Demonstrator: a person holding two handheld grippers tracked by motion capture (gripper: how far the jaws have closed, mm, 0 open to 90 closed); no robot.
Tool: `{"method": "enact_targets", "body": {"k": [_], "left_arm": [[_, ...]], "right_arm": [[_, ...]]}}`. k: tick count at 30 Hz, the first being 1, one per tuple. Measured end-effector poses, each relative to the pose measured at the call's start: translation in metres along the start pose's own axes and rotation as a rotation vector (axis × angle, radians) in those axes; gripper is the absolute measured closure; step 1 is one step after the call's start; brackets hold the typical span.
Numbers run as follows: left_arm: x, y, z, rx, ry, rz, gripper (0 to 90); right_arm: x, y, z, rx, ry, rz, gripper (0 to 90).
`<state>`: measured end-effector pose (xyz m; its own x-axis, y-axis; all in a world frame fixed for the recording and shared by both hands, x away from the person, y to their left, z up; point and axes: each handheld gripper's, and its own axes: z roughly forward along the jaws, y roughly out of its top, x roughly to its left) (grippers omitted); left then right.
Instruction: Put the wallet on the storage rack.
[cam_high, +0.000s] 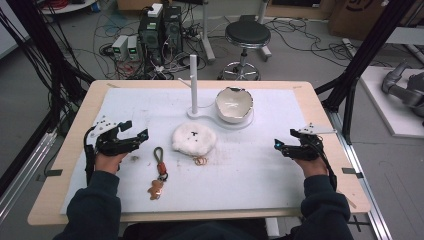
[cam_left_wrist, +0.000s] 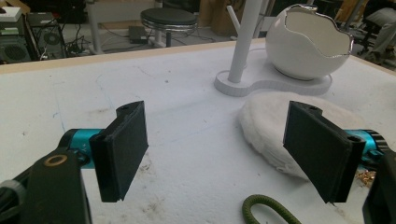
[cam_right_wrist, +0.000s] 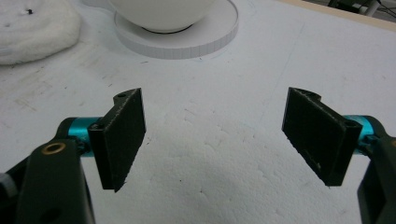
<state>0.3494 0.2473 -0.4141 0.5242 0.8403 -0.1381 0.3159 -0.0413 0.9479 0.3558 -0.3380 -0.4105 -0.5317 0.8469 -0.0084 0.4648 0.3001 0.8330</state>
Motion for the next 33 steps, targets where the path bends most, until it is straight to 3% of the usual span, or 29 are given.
{"method": "enact_targets", "body": {"k": [11,18,20,23,25,26,29,33], "left_arm": [[-0.006,-0.001,0.011,0.017,-0.027,-0.023,21.8],[-0.020,0.002,0.030,0.057,-0.101,-0.054,21.8],[-0.028,0.003,0.042,0.092,-0.141,-0.055,21.8],[-0.034,0.002,0.051,0.120,-0.163,-0.046,21.8],[-0.042,0.001,0.062,0.178,-0.180,-0.030,21.8],[-0.042,0.001,0.062,0.178,-0.180,-0.030,21.8],[-0.050,-0.004,0.073,0.249,-0.178,-0.019,21.8],[-0.053,-0.006,0.079,0.285,-0.167,-0.017,21.8]], "right_arm": [[0.000,0.000,0.001,-0.001,0.018,0.007,21.8],[0.005,-0.001,0.007,0.009,0.042,-0.004,21.9],[0.009,-0.001,0.007,0.015,0.047,-0.008,21.9],[0.009,-0.001,0.006,0.011,0.047,-0.009,22.0],[0.011,0.000,0.006,0.013,0.047,-0.009,22.0],[0.012,0.000,0.006,0.014,0.050,-0.008,22.0],[0.017,0.001,0.008,0.016,0.065,-0.019,23.1],[0.022,0.004,0.012,0.023,0.076,-0.035,23.4]]}}
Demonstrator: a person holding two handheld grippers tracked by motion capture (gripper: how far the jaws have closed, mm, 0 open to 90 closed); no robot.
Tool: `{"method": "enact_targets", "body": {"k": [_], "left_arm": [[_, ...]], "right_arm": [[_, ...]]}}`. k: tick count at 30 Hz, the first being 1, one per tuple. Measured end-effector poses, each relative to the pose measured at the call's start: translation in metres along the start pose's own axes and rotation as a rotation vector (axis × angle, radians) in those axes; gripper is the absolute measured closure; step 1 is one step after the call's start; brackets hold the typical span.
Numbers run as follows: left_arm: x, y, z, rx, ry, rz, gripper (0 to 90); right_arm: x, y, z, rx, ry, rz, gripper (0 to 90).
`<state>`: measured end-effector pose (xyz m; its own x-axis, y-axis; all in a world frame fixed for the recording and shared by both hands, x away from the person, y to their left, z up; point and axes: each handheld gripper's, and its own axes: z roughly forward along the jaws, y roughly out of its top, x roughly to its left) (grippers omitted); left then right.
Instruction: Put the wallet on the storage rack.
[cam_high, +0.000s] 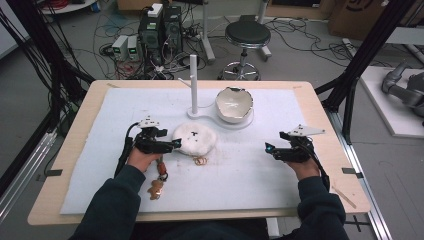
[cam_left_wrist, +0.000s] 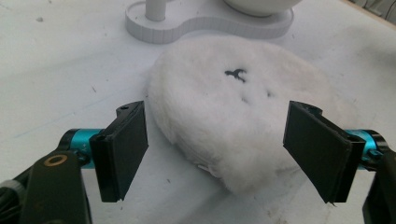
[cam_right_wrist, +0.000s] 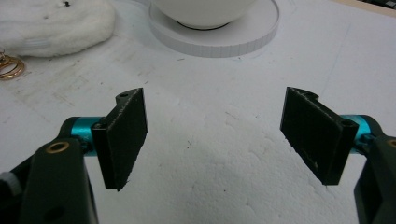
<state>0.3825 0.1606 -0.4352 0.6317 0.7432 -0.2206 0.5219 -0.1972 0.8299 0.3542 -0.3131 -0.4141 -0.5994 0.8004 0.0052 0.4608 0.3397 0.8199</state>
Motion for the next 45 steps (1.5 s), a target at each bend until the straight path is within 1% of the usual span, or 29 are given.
{"method": "enact_targets", "body": {"k": [4,5,7,10,12,14,17,19,20,22,23,24,25,26,27,28,29,30,31,34,35,36,37,38,39,40,41,44,45], "left_arm": [[-0.004,0.001,0.010,0.036,-0.012,0.011,21.8],[-0.008,0.001,0.017,0.077,-0.020,0.015,23.1],[-0.011,0.000,0.022,0.113,0.002,0.043,24.5],[-0.011,0.000,0.023,0.122,0.011,0.044,28.6],[-0.009,0.000,0.021,0.143,0.012,0.050,34.7],[-0.008,0.000,0.020,0.146,0.008,0.051,43.3],[-0.008,0.000,0.020,0.140,0.011,0.040,46.4],[-0.007,0.000,0.020,0.136,0.008,0.022,48.5],[-0.008,0.000,0.020,0.134,-0.001,0.031,59.6],[-0.010,0.000,0.020,0.129,0.008,0.043,68.6],[-0.012,0.001,0.018,0.118,0.017,0.070,71.9],[-0.012,0.001,0.018,0.118,0.017,0.070,74.4],[-0.014,0.002,0.016,0.087,0.007,0.094,75.9],[-0.014,0.002,0.016,0.087,0.007,0.094,77.1],[-0.015,0.004,0.013,0.031,-0.021,0.110,77.9],[-0.015,0.004,0.013,0.031,-0.021,0.110,78.6],[-0.017,0.005,0.011,-0.005,-0.036,0.125,79.1],[-0.021,0.007,0.008,-0.057,-0.058,0.149,79.3],[-0.021,0.007,0.008,-0.057,-0.058,0.149,79.6],[-0.026,0.009,0.005,-0.097,-0.077,0.181,79.9],[-0.029,0.009,0.003,-0.125,-0.097,0.185,80.1],[-0.029,0.009,0.003,-0.125,-0.097,0.185,80.1],[-0.031,0.011,0.002,-0.153,-0.119,0.190,80.1],[-0.032,0.011,0.001,-0.168,-0.131,0.186,80.2],[-0.032,0.011,0.001,-0.168,-0.131,0.186,80.2],[-0.033,0.012,-0.001,-0.197,-0.156,0.186,80.2],[-0.033,0.013,-0.002,-0.210,-0.170,0.186,80.2],[-0.037,0.013,-0.003,-0.231,-0.190,0.188,80.2],[-0.037,0.013,-0.003,-0.231,-0.190,0.188,80.2]], "right_arm": [[0.002,0.002,0.002,0.000,0.006,-0.002,23.3],[0.004,0.003,0.003,-0.001,0.013,0.000,23.3],[0.005,0.004,0.004,0.002,0.018,-0.002,23.3],[0.005,0.004,0.006,0.005,0.025,-0.009,23.3],[0.006,0.005,0.008,0.008,0.030,-0.007,23.4],[0.007,0.006,0.010,0.009,0.034,-0.007,23.4],[0.009,0.006,0.011,0.013,0.041,-0.012,23.4],[0.011,0.007,0.012,0.014,0.047,-0.019,23.4],[0.012,0.008,0.013,0.015,0.053,-0.022,23.4],[0.013,0.008,0.014,0.017,0.057,-0.020,23.4],[0.013,0.008,0.015,0.019,0.059,-0.019,23.4],[0.014,0.008,0.016,0.022,0.062,-0.019,23.4],[0.015,0.009,0.017,0.024,0.066,-0.022,23.4],[0.015,0.009,0.018,0.027,0.073,-0.021,23.4],[0.016,0.009,0.019,0.027,0.080,-0.016,23.5],[0.017,0.010,0.021,0.025,0.087,-0.011,23.5],[0.019,0.011,0.023,0.025,0.099,-0.010,23.4],[0.021,0.012,0.025,0.023,0.114,-0.008,23.5],[0.021,0.012,0.025,0.023,0.114,-0.008,23.5],[0.027,0.015,0.036,0.022,0.169,0.007,24.2],[0.031,0.017,0.044,0.031,0.208,0.011,24.6],[0.031,0.017,0.044,0.031,0.208,0.011,24.6],[0.035,0.019,0.053,0.041,0.241,0.008,25.1],[0.038,0.020,0.057,0.048,0.257,0.006,25.2],[0.038,0.020,0.057,0.048,0.257,0.006,25.2],[0.042,0.022,0.064,0.051,0.297,0.012,25.4],[0.044,0.023,0.067,0.045,0.315,0.016,25.6],[0.050,0.030,0.073,0.009,0.401,0.052,27.7],[0.050,0.030,0.073,0.009,0.401,0.052,27.7]]}}
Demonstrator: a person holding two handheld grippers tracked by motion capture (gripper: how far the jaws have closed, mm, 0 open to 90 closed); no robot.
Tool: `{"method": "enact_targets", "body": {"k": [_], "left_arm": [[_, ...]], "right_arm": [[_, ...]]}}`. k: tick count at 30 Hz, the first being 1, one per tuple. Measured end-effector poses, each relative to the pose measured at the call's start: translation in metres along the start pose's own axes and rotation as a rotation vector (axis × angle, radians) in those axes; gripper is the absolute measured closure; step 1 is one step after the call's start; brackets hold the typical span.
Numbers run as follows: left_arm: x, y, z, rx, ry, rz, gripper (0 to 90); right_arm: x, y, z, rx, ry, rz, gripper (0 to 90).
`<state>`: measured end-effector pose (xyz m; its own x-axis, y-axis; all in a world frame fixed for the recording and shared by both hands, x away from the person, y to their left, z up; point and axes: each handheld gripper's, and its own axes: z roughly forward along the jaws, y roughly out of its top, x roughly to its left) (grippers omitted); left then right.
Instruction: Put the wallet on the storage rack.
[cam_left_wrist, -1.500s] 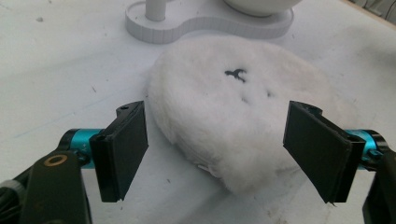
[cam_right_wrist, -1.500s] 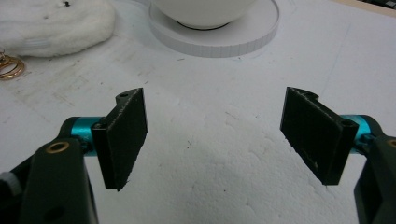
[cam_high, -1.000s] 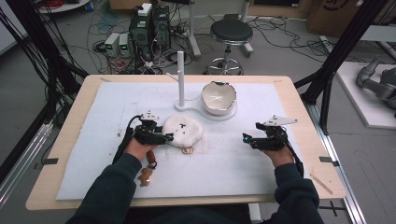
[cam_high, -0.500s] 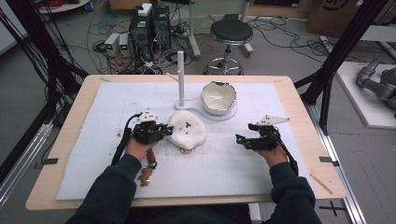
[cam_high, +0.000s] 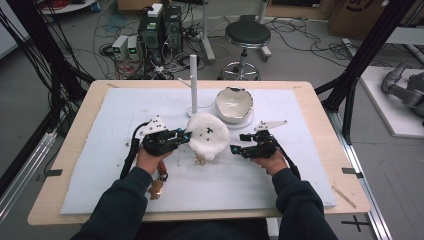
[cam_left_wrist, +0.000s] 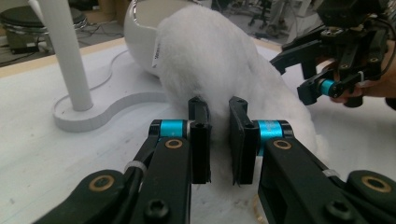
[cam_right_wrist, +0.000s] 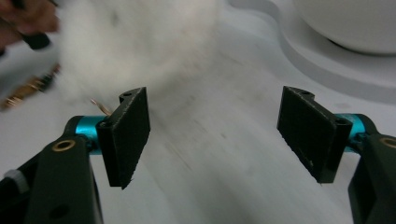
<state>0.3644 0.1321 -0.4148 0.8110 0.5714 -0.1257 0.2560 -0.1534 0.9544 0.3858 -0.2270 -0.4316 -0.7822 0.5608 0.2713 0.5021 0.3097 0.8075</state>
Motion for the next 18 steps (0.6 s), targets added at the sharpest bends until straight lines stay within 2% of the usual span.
{"method": "enact_targets", "body": {"k": [2,5,7,10,11,12,13,14,16,17,18], "left_arm": [[-0.002,0.000,0.001,-0.005,-0.009,0.006,80.2],[-0.005,0.001,0.002,-0.029,-0.026,0.011,80.3],[-0.007,0.001,0.003,-0.043,-0.041,0.024,80.4],[-0.009,0.001,0.004,-0.041,-0.050,0.031,80.3],[-0.009,0.000,0.005,-0.037,-0.048,0.028,80.0],[-0.007,0.000,0.006,-0.016,-0.021,0.011,77.7],[-0.005,-0.001,0.006,-0.006,-0.003,-0.002,72.4],[-0.003,-0.001,0.006,0.007,0.019,-0.016,65.9],[0.002,-0.002,0.004,0.026,0.065,-0.055,51.1],[0.002,-0.002,0.004,0.026,0.065,-0.055,48.0],[0.008,-0.001,-0.001,0.028,0.099,-0.073,46.3]], "right_arm": [[0.003,0.003,0.002,-0.033,0.063,0.014,28.8],[0.004,0.005,0.004,-0.063,0.133,0.040,28.9],[0.005,0.006,0.006,-0.061,0.151,0.055,29.3],[0.007,0.006,0.010,-0.031,0.193,0.036,47.9],[0.009,0.007,0.010,-0.025,0.187,0.009,56.1],[0.009,0.007,0.009,-0.021,0.178,-0.012,63.9],[0.010,0.008,0.006,-0.028,0.174,-0.027,70.3],[0.011,0.009,0.003,-0.037,0.150,-0.045,74.1],[0.012,0.011,-0.005,-0.050,0.083,-0.090,76.6],[0.011,0.011,-0.007,-0.053,0.058,-0.100,76.9],[0.010,0.011,-0.011,-0.057,0.033,-0.101,77.1]]}}
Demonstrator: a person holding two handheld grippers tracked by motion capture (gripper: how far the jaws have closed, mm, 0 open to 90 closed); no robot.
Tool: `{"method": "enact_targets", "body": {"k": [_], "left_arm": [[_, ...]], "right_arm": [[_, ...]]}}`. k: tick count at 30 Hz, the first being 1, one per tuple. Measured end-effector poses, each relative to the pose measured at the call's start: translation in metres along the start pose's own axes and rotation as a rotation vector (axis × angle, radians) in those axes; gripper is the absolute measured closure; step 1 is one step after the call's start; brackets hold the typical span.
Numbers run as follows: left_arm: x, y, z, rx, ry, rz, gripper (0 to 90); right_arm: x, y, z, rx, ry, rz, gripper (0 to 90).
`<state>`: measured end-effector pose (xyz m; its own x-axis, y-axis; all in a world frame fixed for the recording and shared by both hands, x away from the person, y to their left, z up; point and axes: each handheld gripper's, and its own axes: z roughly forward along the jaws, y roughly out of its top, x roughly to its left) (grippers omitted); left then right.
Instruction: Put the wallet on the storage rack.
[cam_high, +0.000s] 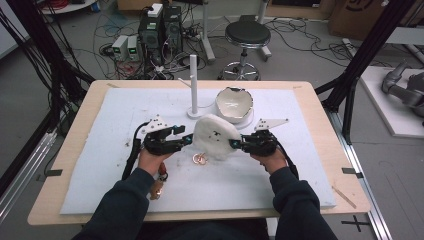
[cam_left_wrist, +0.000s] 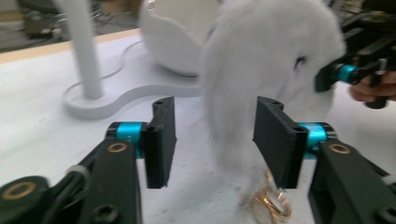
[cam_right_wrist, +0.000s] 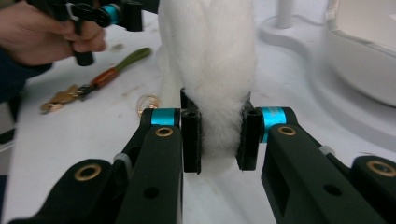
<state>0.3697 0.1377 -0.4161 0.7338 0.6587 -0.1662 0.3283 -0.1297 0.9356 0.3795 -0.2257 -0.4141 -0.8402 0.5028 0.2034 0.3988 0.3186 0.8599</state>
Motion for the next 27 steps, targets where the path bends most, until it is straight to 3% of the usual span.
{"method": "enact_targets", "body": {"k": [2,3,4,6,7,9,16,23,27], "left_arm": [[0.003,0.001,-0.003,-0.007,0.014,-0.013,43.4],[0.009,0.003,-0.011,-0.026,0.042,-0.029,43.1],[0.009,0.003,-0.011,-0.026,0.042,-0.029,43.0],[0.015,0.005,-0.019,-0.034,0.075,-0.022,41.9],[0.018,0.005,-0.023,-0.031,0.089,-0.021,41.9],[0.025,0.005,-0.031,-0.038,0.116,-0.036,38.9],[0.051,0.002,-0.058,-0.060,0.200,-0.083,35.1],[0.056,-0.001,-0.062,-0.063,0.207,-0.097,35.1],[0.055,-0.001,-0.060,-0.060,0.202,-0.094,35.2]], "right_arm": [[-0.002,0.001,-0.007,-0.019,-0.053,-0.001,77.0],[-0.002,0.002,-0.010,-0.026,-0.086,-0.004,77.0],[-0.002,0.002,-0.010,-0.026,-0.086,-0.004,77.0],[0.001,0.008,-0.019,-0.009,-0.185,-0.058,76.8],[0.001,0.008,-0.019,-0.009,-0.185,-0.058,76.8],[0.004,0.014,-0.027,-0.019,-0.236,-0.096,76.7],[0.001,0.033,-0.042,-0.028,-0.291,-0.138,76.9],[-0.003,0.058,-0.050,-0.026,-0.332,-0.187,76.9],[-0.010,0.082,-0.057,-0.037,-0.359,-0.212,76.9]]}}
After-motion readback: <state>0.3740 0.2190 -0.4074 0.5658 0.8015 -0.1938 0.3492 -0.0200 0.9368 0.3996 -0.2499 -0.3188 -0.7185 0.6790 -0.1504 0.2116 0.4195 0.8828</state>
